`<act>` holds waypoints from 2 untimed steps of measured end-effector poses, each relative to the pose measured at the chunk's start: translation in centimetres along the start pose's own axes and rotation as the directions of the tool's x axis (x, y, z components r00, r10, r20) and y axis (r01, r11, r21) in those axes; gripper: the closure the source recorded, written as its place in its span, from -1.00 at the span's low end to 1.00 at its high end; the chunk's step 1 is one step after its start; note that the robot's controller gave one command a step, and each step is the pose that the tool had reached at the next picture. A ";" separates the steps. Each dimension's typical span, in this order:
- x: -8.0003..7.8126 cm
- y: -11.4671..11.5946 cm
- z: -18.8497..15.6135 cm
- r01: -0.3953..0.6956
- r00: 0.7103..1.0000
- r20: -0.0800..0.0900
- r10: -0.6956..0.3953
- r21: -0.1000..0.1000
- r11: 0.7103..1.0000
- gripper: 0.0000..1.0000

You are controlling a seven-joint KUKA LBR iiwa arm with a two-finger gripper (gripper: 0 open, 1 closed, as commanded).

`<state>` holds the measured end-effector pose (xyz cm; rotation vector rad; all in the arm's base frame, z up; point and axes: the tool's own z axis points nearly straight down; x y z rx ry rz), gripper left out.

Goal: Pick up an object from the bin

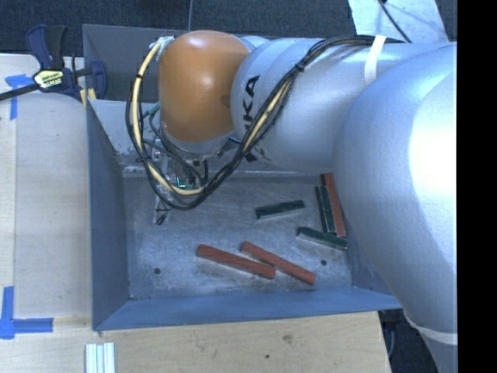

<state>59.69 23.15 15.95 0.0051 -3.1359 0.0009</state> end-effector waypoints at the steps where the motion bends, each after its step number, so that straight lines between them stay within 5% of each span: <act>1: -2.1 -7.6 9.4 -0.085 0.996 0.002 0.085 0.003 0.996 -1.00; 2: -2.3 -15.5 8.4 0.412 0.911 0.005 -0.412 0.004 0.911 -1.00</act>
Offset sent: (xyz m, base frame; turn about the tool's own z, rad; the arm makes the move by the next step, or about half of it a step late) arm 0.0214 -0.0705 -0.0895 0.0792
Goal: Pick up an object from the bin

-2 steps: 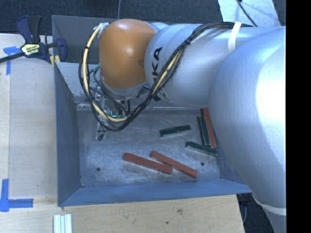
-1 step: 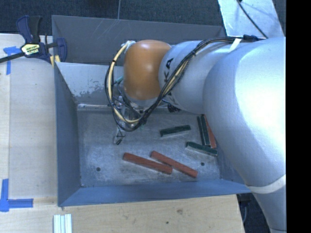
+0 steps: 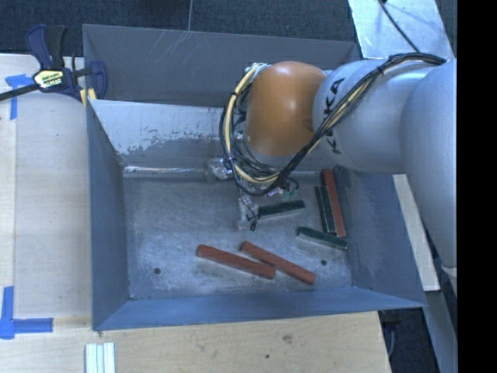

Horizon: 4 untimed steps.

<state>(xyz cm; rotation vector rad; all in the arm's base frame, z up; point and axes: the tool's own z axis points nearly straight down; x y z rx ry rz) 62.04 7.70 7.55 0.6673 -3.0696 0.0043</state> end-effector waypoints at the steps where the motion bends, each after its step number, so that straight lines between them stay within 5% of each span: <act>1: 9.0 -2.8 0.6 0.140 0.990 0.000 -0.140 -0.001 0.990 -1.00; 2: 13.6 2.5 -4.8 0.176 0.984 0.003 -0.176 -0.003 0.984 -1.00; 3: 11.5 0.4 0.6 0.582 0.813 0.002 -0.582 -0.003 0.813 -1.00; 4: 15.6 -5.6 -6.4 0.641 0.767 0.003 -0.641 0.007 0.767 -1.00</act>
Offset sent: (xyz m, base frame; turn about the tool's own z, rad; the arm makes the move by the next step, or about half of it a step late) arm -0.0698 -0.0600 -0.0055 -0.1440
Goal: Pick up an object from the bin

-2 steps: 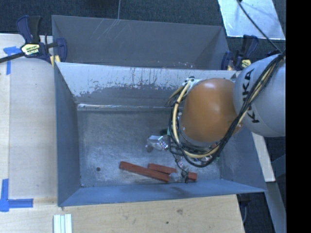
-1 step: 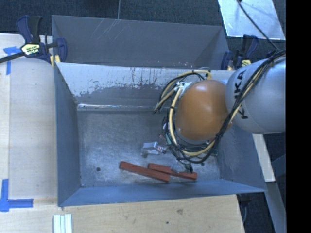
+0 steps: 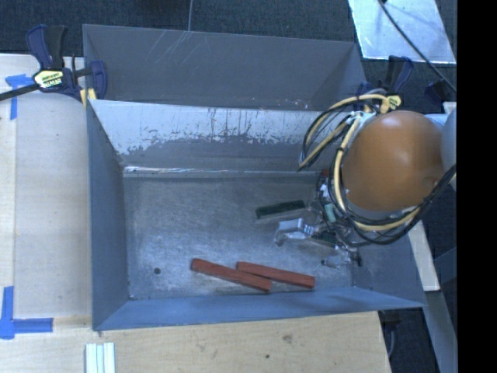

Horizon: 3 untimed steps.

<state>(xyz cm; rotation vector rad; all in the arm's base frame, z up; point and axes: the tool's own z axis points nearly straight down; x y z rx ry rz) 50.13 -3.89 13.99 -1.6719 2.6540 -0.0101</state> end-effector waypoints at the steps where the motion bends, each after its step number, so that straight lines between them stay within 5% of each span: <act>1: 0.9 -5.0 7.4 -0.011 1.000 0.001 0.011 -0.007 1.000 -1.00; 2: 7.0 -6.0 4.7 0.537 0.844 0.011 -0.537 -0.003 0.844 -1.00; 3: -0.8 -9.2 6.4 0.600 0.800 0.009 -0.600 -0.003 0.800 -1.00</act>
Offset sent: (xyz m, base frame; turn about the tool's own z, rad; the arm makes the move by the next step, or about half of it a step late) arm 0.0408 -0.0278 -0.0699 0.0065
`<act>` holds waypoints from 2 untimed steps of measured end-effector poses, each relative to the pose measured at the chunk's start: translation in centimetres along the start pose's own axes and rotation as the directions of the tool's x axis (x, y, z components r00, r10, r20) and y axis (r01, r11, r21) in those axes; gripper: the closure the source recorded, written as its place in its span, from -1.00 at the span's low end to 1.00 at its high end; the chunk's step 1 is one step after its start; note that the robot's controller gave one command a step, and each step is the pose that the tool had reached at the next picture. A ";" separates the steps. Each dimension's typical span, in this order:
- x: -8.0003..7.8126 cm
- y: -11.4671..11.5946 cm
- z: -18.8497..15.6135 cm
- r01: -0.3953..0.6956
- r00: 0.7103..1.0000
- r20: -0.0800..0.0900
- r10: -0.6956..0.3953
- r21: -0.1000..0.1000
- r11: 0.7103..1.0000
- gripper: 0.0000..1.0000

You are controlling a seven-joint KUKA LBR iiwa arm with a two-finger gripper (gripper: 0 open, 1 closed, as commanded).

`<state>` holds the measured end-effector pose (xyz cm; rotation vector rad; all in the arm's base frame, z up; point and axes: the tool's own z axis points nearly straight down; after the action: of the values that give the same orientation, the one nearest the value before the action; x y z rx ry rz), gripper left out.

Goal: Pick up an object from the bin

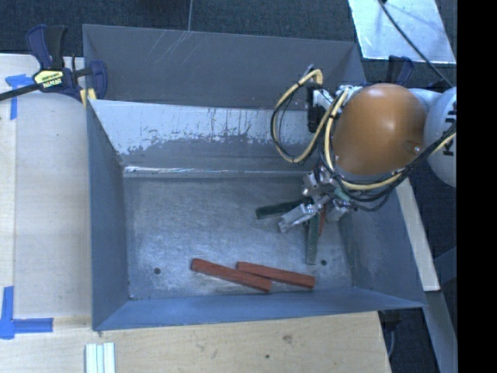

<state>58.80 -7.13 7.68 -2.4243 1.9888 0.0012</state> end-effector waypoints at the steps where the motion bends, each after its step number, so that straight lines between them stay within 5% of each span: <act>1: 1.4 -2.9 0.7 -0.006 1.000 -0.003 0.006 -0.001 1.000 -1.00; 2: 1.3 -2.8 0.7 -0.006 1.000 -0.003 0.006 -0.005 1.000 1.00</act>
Offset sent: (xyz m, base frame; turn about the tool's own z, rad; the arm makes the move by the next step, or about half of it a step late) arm 0.0295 -0.0073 -0.0068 0.0028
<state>61.78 -7.89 7.03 -2.4226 1.9997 0.0034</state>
